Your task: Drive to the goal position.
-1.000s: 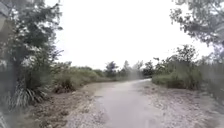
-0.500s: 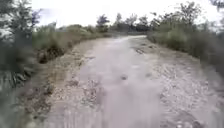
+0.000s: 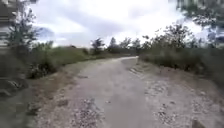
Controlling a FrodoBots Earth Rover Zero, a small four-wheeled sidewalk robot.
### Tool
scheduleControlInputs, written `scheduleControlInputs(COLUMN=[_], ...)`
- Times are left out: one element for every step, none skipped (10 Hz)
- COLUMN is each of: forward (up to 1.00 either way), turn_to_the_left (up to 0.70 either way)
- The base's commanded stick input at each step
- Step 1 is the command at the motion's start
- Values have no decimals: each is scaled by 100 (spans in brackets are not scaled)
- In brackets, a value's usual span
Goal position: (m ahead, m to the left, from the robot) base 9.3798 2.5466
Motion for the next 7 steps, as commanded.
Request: scheduleControlInputs(forward=[45,45,45,45,45,45,45], turn_to_the_left=[0,0,0,0,0,0,0])
